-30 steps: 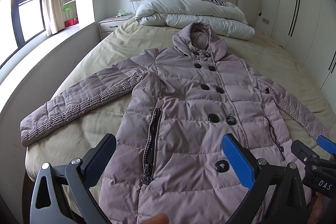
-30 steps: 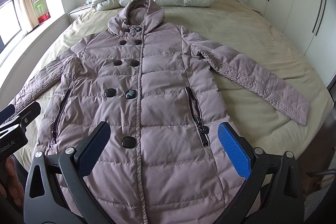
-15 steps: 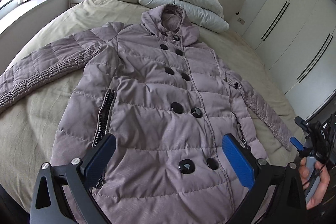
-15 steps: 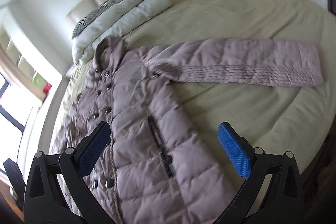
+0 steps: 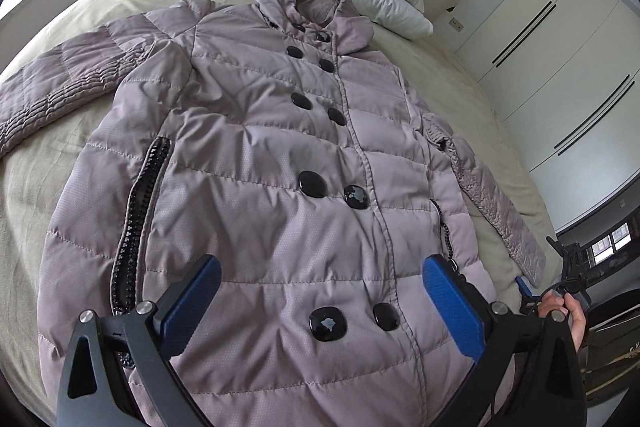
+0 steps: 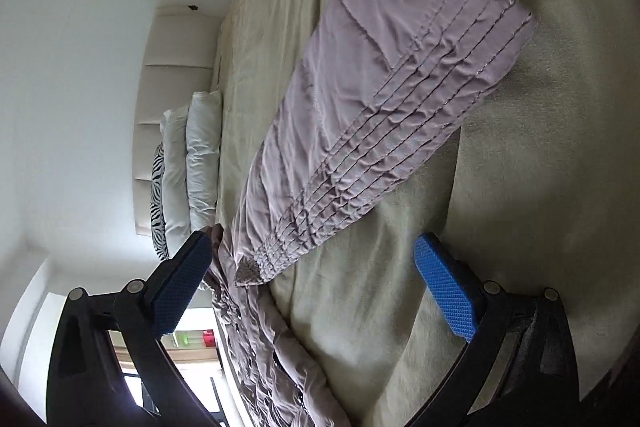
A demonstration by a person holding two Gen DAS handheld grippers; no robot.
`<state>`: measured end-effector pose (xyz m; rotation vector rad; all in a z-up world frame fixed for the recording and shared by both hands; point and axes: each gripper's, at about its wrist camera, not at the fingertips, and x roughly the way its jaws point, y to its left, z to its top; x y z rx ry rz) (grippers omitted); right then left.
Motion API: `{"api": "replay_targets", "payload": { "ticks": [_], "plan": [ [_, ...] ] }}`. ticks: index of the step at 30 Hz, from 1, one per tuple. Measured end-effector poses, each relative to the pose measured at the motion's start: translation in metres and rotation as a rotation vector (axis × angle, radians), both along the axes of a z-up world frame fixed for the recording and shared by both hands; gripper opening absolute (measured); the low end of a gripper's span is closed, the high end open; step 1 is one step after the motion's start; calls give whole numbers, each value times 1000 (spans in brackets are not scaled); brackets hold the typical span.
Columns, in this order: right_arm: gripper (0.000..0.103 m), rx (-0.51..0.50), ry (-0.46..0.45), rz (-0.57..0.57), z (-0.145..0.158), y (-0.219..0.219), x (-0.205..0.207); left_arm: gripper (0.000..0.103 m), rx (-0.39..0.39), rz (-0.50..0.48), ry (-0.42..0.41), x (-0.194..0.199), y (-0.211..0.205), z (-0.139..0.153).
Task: Fold large clothes
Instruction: 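Grasp the cuff of the coat sleeve with the right gripper, then fold the held sleeve across the coat front with the right gripper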
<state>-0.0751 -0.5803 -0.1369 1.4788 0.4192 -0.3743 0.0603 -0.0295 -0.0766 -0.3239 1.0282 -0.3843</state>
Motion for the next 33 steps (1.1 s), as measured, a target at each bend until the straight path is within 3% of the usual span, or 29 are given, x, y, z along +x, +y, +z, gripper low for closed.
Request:
{"api": "replay_targets", "payload": {
  "ticks": [10,14,16,20,21,24,28,33],
  "plan": [
    [99,112,-34,-240,-22,-50,-3,102,-53,0,1,4,8,-1],
    [95,64,11,-251,-15,-62,8,99,-68,-13,-1,4,5,-2],
    [82,19,50,-237,-10,-65,16,98,-77,-21,-3,4,6,-2],
    [35,-22,77,-197,-13,-80,22,94,-83,-31,-6,4,5,-2],
    [30,-39,95,-188,-13,-83,23,94,-85,-30,-7,4,5,-2],
    [21,-142,135,-143,-1,-87,33,94,-90,-28,-13,3,9,-1],
    [19,-353,189,-59,46,-70,59,94,-99,-15,-30,1,17,2],
    [18,-806,250,210,139,27,137,94,-93,20,-62,1,35,8]
  ]
}}
